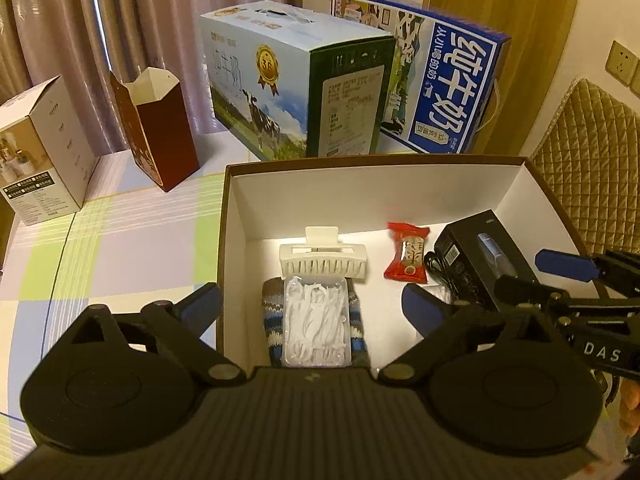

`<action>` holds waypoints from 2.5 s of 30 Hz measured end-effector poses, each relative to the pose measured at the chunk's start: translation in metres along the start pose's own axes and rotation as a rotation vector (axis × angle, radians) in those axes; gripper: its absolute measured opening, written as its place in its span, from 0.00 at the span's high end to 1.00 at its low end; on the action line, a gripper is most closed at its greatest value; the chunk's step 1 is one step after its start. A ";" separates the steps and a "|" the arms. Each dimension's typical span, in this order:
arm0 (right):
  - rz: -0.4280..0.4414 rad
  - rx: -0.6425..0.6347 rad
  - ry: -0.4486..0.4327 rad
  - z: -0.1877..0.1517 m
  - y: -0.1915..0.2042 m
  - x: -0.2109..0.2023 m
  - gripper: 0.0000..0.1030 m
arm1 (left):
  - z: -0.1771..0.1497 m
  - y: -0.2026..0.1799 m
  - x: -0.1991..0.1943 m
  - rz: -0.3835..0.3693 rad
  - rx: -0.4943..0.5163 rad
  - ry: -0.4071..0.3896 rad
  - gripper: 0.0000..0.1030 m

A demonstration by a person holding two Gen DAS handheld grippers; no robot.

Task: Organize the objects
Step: 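Open both tools to drop the floss-pick box and black cable into the box, then withdraw both tools from the box toward the purple tube and pill bottle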

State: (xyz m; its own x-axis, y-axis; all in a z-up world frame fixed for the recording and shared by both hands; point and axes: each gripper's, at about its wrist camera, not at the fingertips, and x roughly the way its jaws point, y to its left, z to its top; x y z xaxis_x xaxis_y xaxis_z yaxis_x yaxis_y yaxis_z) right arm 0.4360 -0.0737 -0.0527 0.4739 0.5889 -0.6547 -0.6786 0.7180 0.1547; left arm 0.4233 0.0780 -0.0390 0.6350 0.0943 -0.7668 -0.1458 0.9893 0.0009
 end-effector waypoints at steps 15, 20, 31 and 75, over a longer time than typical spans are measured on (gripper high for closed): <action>-0.015 0.053 -0.015 -0.012 0.002 -0.032 0.08 | -0.016 0.001 -0.042 0.007 -0.023 -0.039 0.02; -0.020 0.072 -0.024 -0.016 0.003 -0.046 0.06 | -0.026 -0.001 -0.054 0.007 -0.031 -0.028 0.01; -0.033 0.106 -0.034 -0.027 0.006 -0.076 0.04 | -0.050 -0.007 -0.081 0.012 -0.051 -0.020 0.01; -0.024 0.131 0.090 -0.118 0.047 -0.135 0.02 | -0.153 -0.013 -0.136 -0.014 -0.058 0.088 0.01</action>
State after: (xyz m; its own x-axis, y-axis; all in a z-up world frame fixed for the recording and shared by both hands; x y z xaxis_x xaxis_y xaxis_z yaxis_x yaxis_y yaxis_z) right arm 0.2741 -0.1629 -0.0444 0.4329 0.5399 -0.7218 -0.5861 0.7770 0.2296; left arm 0.2225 0.0350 -0.0327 0.5687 0.0681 -0.8197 -0.1831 0.9820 -0.0455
